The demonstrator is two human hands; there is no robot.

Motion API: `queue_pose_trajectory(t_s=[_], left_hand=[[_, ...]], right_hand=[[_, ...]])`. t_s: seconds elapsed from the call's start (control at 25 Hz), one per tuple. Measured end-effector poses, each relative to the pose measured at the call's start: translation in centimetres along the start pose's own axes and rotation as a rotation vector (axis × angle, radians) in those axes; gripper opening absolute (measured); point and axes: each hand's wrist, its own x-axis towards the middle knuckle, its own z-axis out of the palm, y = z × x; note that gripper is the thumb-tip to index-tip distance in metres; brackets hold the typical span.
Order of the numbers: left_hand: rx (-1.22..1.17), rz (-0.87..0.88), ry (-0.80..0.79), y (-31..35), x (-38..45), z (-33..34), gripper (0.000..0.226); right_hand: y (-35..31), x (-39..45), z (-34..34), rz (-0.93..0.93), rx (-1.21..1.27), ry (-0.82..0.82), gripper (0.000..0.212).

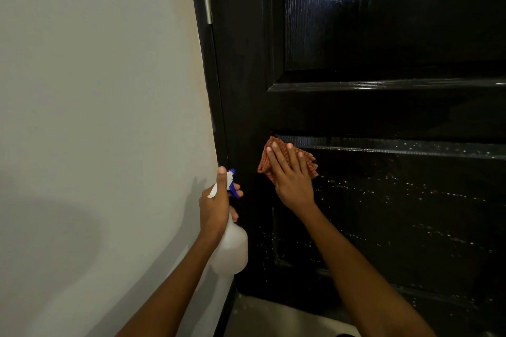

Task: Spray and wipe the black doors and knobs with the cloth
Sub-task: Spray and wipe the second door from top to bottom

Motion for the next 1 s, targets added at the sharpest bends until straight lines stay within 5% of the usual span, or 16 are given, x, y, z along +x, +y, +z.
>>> queue_pose_trajectory(t_s=[0.16,0.32,0.52,0.68,0.88,1.0], left_hand=[[-0.031,-0.042,-0.039,-1.4,-0.8,1.5,0.059],[-0.044,-0.075,-0.113,-1.9,-1.5,4.3,0.060],[-0.036,-0.024,-0.202,-0.8,-1.6,8.4,0.066],[-0.036,0.009,-0.240,-0.4,-1.6,10.2,0.067],[-0.043,0.019,-0.282,-0.5,-2.3,11.1,0.068],[-0.037,0.056,-0.319,0.2,-2.4,11.7,0.070]], right_hand=[[3.9,-4.1,1.5,-0.220,-0.143,-0.076,0.077],[6.9,-6.8,0.6,-0.222,-0.192,-0.097,0.073],[12.8,-8.6,-3.5,0.026,-0.198,0.063,0.067],[18.4,-10.2,-7.8,0.415,-0.134,0.183,0.065],[15.5,-7.2,-8.4,0.874,0.145,0.410,0.061],[11.7,-4.9,-7.1,0.763,0.211,0.416,0.058]])
